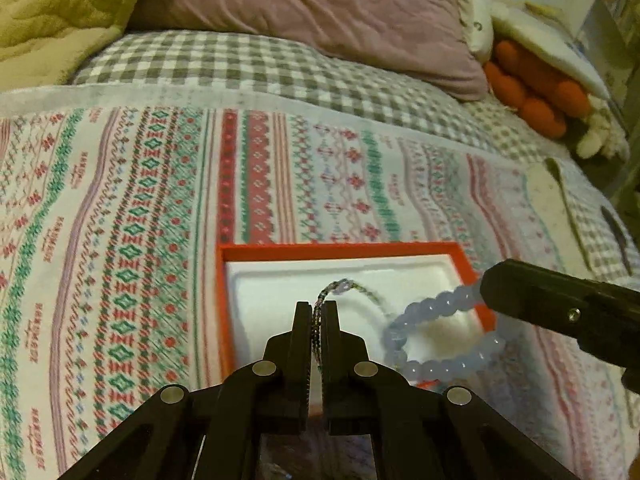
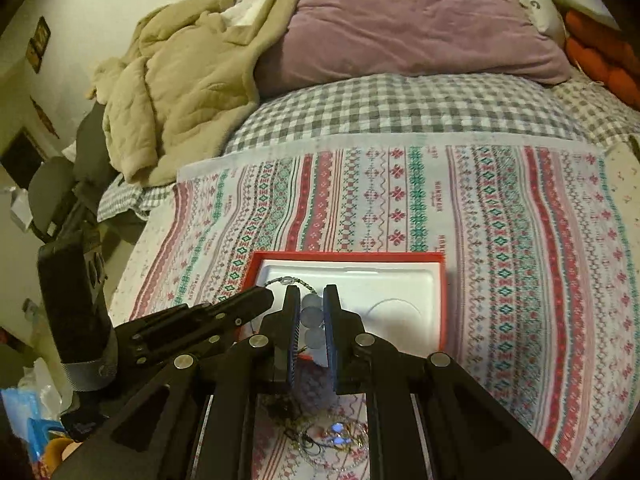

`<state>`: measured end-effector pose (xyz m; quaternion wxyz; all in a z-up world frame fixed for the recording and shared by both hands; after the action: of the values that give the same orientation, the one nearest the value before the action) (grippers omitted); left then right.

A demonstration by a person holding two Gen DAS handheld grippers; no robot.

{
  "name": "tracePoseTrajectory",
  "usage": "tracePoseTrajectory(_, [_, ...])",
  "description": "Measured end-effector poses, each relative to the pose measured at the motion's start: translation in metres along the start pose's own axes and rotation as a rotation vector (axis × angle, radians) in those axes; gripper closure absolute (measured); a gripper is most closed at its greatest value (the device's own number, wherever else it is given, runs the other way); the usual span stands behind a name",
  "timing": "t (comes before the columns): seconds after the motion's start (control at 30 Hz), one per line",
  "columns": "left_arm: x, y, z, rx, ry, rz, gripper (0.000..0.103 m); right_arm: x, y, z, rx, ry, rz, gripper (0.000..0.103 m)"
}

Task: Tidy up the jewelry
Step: 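Lower both bracelets into the red box and open both grippers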

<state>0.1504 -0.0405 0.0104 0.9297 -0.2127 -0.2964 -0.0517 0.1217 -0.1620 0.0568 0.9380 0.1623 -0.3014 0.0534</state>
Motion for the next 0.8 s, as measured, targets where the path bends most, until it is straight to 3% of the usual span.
tracePoseTrajectory(0.33, [0.003, 0.007, -0.013, 0.078, -0.027, -0.059, 0.103, -0.012, -0.045, -0.028, -0.132, 0.059, -0.034, 0.091])
tracePoseTrajectory(0.47, [0.003, 0.003, -0.012, 0.1, -0.027, -0.097, 0.103, -0.012, -0.051, -0.032, -0.148, 0.061, -0.029, 0.09])
tracePoseTrajectory(0.53, [0.004, 0.001, -0.01, 0.102, -0.019, -0.108, 0.098, -0.011, -0.052, -0.032, -0.151, 0.071, -0.028, 0.09])
tracePoseTrajectory(0.6, [0.004, -0.003, -0.006, 0.098, -0.02, -0.113, 0.083, -0.011, -0.051, -0.03, -0.146, 0.073, -0.022, 0.089])
tracePoseTrajectory(0.7, [0.004, -0.006, 0.002, 0.109, -0.027, -0.129, 0.072, -0.011, -0.048, -0.022, -0.155, 0.068, -0.005, 0.084])
tracePoseTrajectory(0.8, [0.001, -0.008, 0.013, 0.113, -0.027, -0.138, 0.057, -0.013, -0.044, -0.01, -0.151, 0.062, 0.012, 0.068])
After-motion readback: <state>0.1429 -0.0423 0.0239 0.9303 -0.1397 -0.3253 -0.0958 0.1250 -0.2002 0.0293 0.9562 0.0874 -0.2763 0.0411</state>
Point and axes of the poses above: each gripper's, at about its wrist camera, not at the fingertips, and z roughly against the way its jaws point, y to its left, x to its top, the point moved 5 cm from there along -z, roughly the way its jaws point, and after that the axes turned 7 degrees about z, right-handed, at the moved point
